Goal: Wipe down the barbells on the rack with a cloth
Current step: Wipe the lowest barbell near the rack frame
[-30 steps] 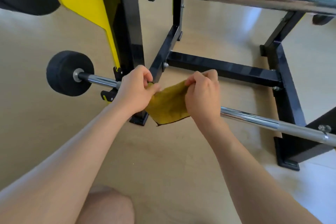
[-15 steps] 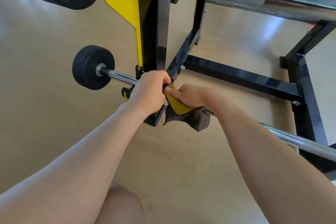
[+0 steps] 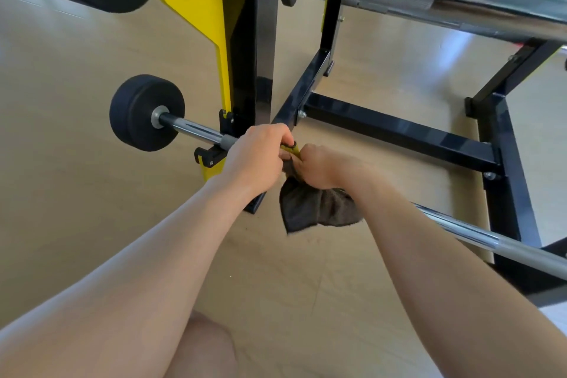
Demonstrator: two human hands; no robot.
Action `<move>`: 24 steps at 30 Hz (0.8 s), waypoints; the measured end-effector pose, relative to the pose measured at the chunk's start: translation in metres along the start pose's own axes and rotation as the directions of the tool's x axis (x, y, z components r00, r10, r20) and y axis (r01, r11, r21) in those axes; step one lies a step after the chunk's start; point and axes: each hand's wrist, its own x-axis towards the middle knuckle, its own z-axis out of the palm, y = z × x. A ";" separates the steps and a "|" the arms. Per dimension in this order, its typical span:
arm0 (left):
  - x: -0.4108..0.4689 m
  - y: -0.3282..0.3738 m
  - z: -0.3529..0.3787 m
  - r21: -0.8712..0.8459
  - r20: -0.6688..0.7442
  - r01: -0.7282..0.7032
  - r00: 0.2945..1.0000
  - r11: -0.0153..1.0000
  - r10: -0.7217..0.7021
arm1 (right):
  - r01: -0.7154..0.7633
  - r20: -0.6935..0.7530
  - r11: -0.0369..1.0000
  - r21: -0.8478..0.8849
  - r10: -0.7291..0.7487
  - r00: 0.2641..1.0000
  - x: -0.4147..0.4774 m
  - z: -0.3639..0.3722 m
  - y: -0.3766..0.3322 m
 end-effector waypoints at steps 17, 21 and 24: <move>0.008 -0.024 0.006 -0.078 -0.048 -0.020 0.999 0.997 0.016 | -0.060 0.136 0.978 0.200 0.033 0.990 -0.002 -0.007 0.014; 0.008 -0.027 0.001 -0.129 -0.091 -0.001 0.996 0.992 -0.011 | 0.212 -0.084 0.966 0.147 -0.201 0.976 -0.016 0.014 0.039; 0.007 -0.030 -0.004 -0.150 -0.138 0.005 0.990 0.989 -0.026 | 0.090 -0.290 0.955 -0.282 -0.174 0.941 -0.014 0.039 0.026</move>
